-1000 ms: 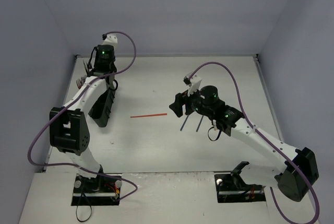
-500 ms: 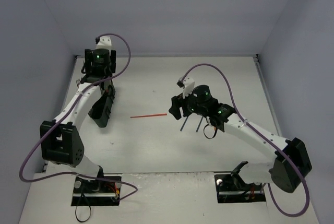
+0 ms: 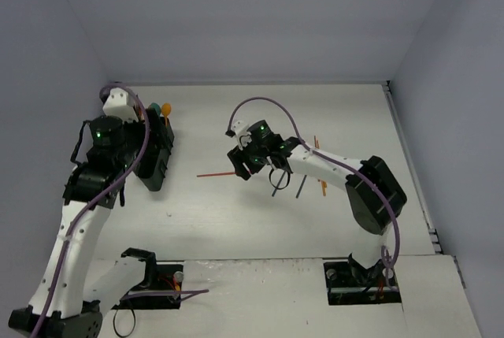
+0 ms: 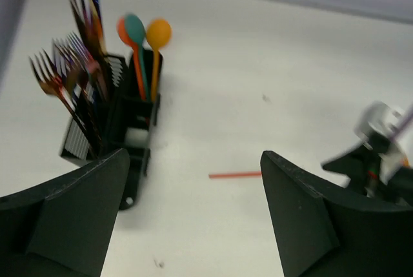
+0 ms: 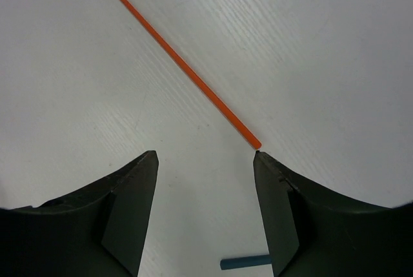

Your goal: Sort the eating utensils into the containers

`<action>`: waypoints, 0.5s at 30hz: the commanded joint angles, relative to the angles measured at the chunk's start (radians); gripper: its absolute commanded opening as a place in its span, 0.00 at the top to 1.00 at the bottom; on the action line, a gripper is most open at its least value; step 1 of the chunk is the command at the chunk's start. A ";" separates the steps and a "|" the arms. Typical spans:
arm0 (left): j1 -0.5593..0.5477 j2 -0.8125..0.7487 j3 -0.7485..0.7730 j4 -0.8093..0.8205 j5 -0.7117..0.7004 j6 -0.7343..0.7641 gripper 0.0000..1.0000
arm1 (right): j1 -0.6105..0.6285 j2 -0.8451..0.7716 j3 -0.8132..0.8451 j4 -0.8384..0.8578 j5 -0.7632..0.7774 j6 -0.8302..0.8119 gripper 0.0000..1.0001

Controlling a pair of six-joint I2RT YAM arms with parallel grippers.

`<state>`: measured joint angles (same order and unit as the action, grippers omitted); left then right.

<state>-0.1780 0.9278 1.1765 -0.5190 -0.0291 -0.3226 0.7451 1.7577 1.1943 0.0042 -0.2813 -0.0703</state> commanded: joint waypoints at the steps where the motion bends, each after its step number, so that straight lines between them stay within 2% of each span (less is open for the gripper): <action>1: 0.002 -0.090 -0.098 -0.113 0.172 -0.106 0.20 | 0.019 0.081 0.097 -0.029 0.012 -0.068 0.43; 10: 0.002 -0.216 -0.250 -0.148 0.266 -0.166 0.20 | 0.037 0.198 0.143 -0.040 0.062 -0.094 0.48; 15: 0.003 -0.243 -0.308 -0.148 0.288 -0.190 0.20 | 0.039 0.241 0.153 -0.038 0.080 -0.102 0.55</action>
<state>-0.1780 0.6989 0.8784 -0.6974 0.2125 -0.4669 0.7742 1.9866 1.3025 -0.0394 -0.2332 -0.1508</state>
